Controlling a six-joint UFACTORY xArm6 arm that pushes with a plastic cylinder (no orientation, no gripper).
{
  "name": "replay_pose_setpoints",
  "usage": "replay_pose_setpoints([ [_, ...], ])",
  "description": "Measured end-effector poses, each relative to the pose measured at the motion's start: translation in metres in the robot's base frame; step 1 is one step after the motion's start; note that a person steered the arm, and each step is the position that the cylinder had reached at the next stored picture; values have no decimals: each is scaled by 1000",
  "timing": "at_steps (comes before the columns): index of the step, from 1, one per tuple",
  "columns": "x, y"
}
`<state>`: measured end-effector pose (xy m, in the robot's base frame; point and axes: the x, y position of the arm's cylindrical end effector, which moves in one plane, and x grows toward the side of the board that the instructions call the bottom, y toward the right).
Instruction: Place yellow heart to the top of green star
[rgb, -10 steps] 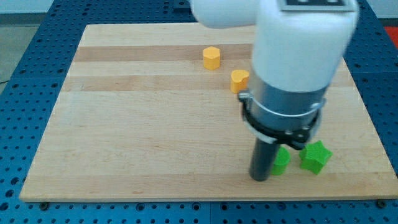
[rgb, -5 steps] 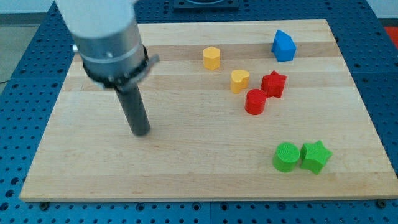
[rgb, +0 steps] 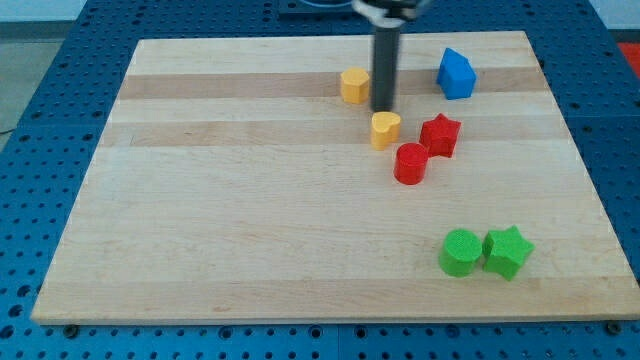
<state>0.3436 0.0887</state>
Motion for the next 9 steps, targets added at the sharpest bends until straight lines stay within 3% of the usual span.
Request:
replay_pose_setpoints([
  [1, 11, 16],
  [3, 74, -33],
  [4, 75, -38],
  [5, 102, -62],
  [6, 101, -66],
  [7, 71, -71],
  [9, 50, -125],
])
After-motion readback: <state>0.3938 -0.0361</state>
